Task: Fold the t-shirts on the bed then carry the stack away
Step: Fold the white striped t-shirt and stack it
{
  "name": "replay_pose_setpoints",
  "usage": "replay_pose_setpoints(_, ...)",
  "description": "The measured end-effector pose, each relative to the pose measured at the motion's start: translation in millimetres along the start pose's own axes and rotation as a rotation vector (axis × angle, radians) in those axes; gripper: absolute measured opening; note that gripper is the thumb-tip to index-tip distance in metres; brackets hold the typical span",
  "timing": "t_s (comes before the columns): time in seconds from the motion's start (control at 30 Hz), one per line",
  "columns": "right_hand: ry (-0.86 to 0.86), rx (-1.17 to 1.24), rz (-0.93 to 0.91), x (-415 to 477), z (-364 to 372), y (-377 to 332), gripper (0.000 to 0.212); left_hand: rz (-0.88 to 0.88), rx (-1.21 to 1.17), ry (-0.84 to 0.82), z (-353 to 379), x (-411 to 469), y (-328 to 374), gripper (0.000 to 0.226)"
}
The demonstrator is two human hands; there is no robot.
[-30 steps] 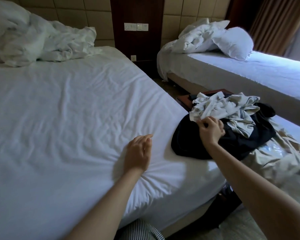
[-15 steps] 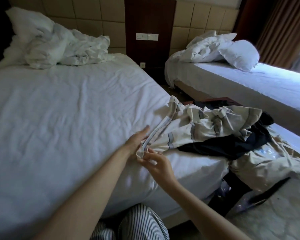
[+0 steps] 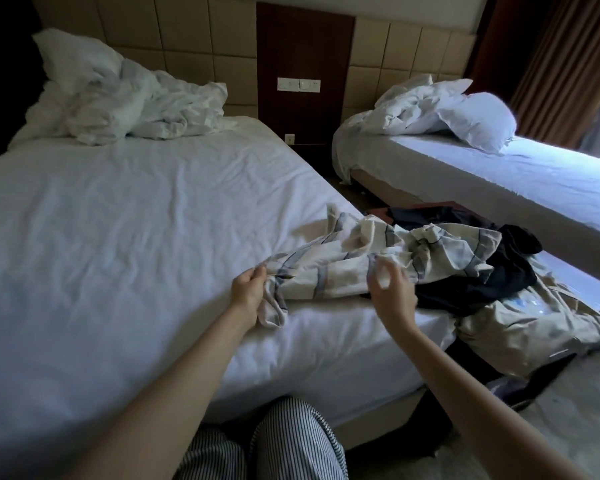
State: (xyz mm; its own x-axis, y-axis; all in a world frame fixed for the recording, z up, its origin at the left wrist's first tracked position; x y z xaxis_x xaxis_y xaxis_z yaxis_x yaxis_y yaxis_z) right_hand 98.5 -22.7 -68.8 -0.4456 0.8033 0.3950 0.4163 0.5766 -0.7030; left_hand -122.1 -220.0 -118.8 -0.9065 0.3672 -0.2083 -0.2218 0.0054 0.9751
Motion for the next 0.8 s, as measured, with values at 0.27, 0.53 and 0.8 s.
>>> replay_pose_setpoints(0.27, -0.209, -0.392, 0.219, 40.2, -15.8, 60.0, 0.055, 0.089, 0.081, 0.364, -122.3, 17.7, 11.2, 0.035)
replay_pose_setpoints(0.53, -0.183, 0.026, -0.136, -3.4, 47.7, -62.5, 0.018, 0.206, 0.642, 0.358, -117.3, -5.4, 36.0, 0.032)
replay_pose_setpoints(0.8, -0.654, 0.024, -0.767, -105.4, 116.6, -183.7, 0.049, 0.822, 0.65, -0.251, 6.9, -87.7, 99.1, 0.064)
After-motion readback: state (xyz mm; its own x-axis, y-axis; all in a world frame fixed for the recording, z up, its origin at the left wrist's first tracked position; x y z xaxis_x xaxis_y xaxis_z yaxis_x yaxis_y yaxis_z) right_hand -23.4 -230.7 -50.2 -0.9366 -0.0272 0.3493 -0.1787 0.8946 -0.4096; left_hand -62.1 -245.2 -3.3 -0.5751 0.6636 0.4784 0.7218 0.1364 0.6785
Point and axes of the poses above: each hand's wrist, its own x-axis towards the middle knuckle, its own z-axis out of the palm, y = z × x, the point moved 9 cm from there along x, towards the middle knuckle, and after that the axes turned 5 degrees about -z, right-handed, at the moved point
